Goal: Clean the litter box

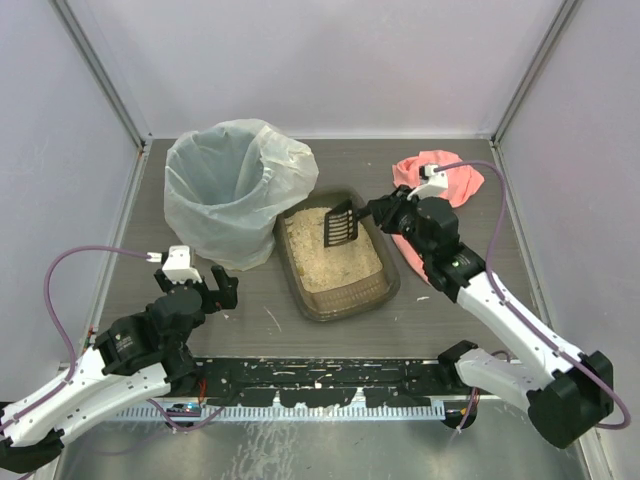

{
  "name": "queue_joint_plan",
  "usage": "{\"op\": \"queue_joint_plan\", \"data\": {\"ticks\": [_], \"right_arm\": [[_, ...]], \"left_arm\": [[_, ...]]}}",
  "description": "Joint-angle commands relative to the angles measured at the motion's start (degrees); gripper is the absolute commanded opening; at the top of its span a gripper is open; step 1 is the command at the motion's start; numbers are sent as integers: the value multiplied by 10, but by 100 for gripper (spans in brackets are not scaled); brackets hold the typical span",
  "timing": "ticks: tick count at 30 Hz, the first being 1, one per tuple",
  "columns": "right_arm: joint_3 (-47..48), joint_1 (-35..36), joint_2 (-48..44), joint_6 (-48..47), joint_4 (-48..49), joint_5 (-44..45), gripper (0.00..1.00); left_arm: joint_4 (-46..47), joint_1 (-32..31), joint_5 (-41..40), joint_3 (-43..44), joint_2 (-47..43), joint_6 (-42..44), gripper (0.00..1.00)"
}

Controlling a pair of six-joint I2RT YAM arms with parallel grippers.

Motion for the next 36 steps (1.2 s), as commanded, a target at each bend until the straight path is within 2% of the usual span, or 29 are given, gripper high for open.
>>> {"op": "queue_joint_plan", "data": {"ticks": [1,9,18,28,36], "right_arm": [[-13,-30,32,21,45,-56,2],[20,-49,99,-52,0,-63,3],[52,-52,152,-80,-4,-52,3],[110,-52,270,-64,4,-91,3],[47,-52,300,15,117,-162,3]], "left_arm": [[12,-2,-1,16,-2,1,98],[13,-2,2,16,1,1,98],[15,-2,4,18,12,3,98],[12,-2,3,19,8,1,98],[14,-2,2,17,12,1,98]]}}
